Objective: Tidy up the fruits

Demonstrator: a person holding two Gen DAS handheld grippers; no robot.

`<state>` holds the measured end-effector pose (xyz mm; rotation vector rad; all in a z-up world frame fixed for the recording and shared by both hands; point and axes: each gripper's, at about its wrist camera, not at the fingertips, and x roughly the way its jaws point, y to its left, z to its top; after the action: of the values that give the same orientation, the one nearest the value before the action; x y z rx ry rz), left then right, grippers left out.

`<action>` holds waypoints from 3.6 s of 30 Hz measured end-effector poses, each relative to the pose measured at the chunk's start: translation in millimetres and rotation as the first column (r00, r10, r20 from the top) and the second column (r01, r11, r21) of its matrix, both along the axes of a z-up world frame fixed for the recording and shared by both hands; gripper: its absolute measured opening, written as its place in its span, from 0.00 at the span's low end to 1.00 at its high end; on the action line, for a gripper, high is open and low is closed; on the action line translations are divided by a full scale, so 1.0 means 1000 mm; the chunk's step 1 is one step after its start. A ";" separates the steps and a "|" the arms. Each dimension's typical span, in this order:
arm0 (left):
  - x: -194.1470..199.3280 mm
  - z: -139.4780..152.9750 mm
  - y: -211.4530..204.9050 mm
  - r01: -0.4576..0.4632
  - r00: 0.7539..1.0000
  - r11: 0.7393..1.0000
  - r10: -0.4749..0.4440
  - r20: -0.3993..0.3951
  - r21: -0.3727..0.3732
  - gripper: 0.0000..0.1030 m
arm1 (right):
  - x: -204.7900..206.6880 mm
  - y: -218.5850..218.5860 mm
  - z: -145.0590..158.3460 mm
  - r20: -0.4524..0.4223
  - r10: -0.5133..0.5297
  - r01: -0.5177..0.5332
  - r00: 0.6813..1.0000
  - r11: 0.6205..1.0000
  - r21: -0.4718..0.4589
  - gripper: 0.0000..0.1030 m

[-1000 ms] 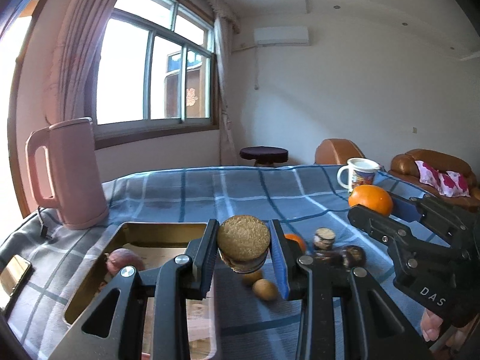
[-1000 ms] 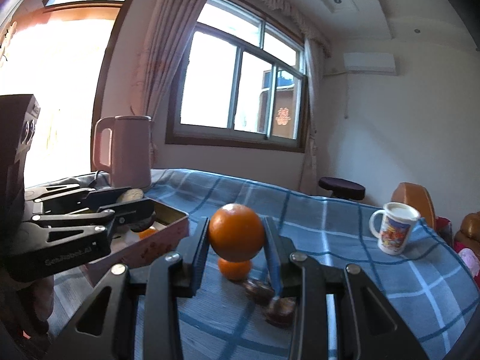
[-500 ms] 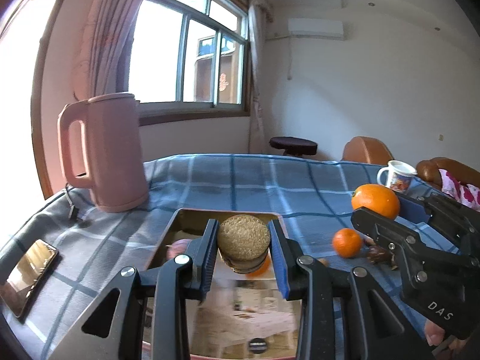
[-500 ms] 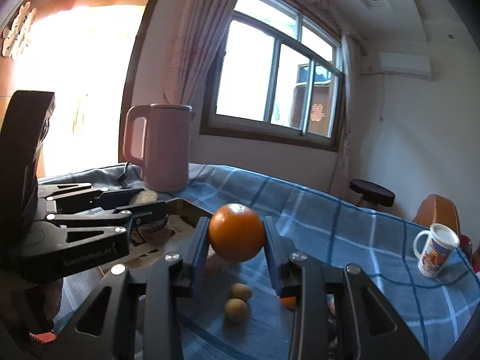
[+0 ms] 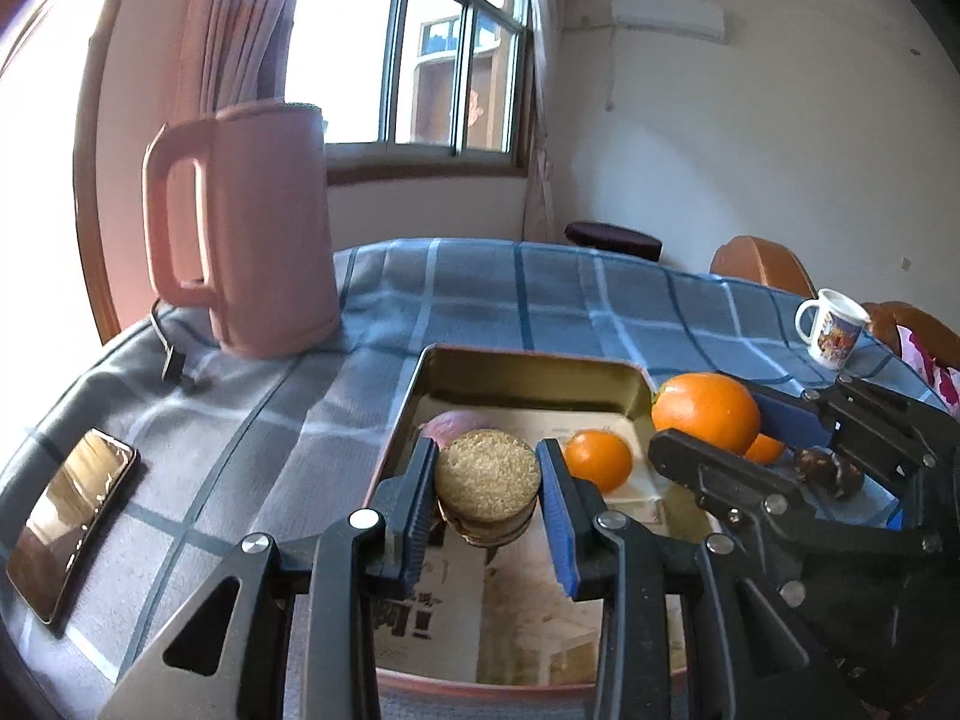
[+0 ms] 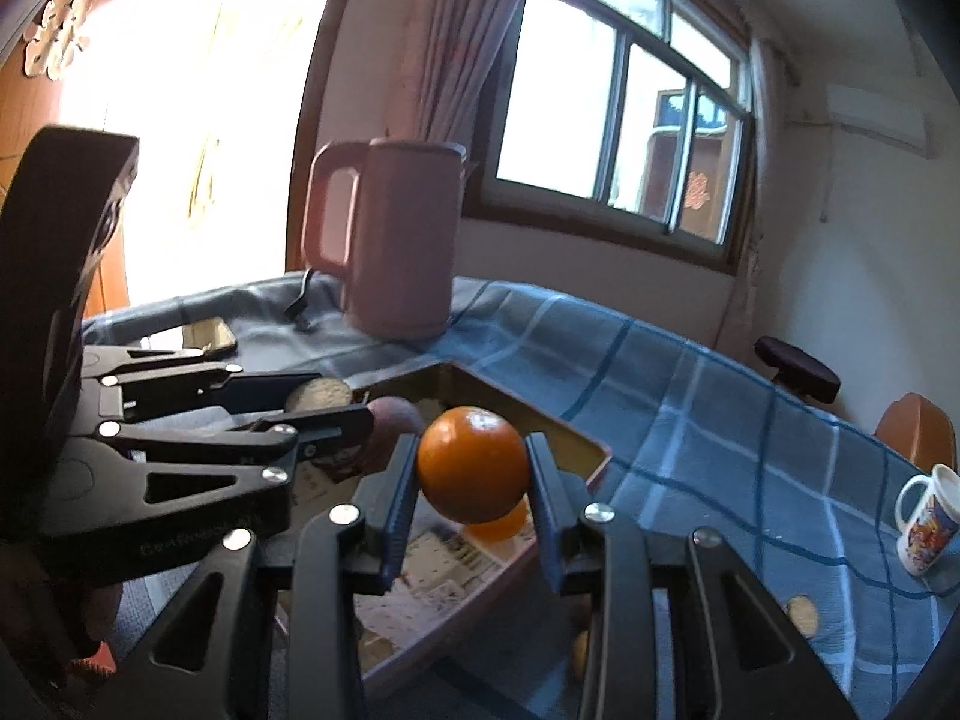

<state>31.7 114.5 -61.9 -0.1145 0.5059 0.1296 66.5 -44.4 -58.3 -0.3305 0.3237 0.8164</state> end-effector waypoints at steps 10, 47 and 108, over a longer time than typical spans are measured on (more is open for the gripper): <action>0.008 -0.012 0.005 0.005 0.998 1.000 -0.005 -0.064 -0.009 0.34 | 0.012 0.016 -0.013 -0.091 0.009 -0.018 0.996 0.995 -0.099 0.37; -0.005 0.014 -0.087 0.145 0.989 0.987 -0.147 0.030 0.075 0.69 | 0.026 -0.150 0.003 -0.032 -0.354 0.353 0.935 0.935 -0.041 0.77; 0.052 -0.031 -0.138 0.381 0.895 0.921 -0.389 -0.217 -0.076 0.29 | 0.076 -0.178 -0.035 -0.305 -0.364 0.326 0.880 0.930 -0.169 0.43</action>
<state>83.2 -23.6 -93.0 -0.0275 0.7520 -0.2586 142.7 -222.5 -93.2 -0.2290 0.7276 0.4964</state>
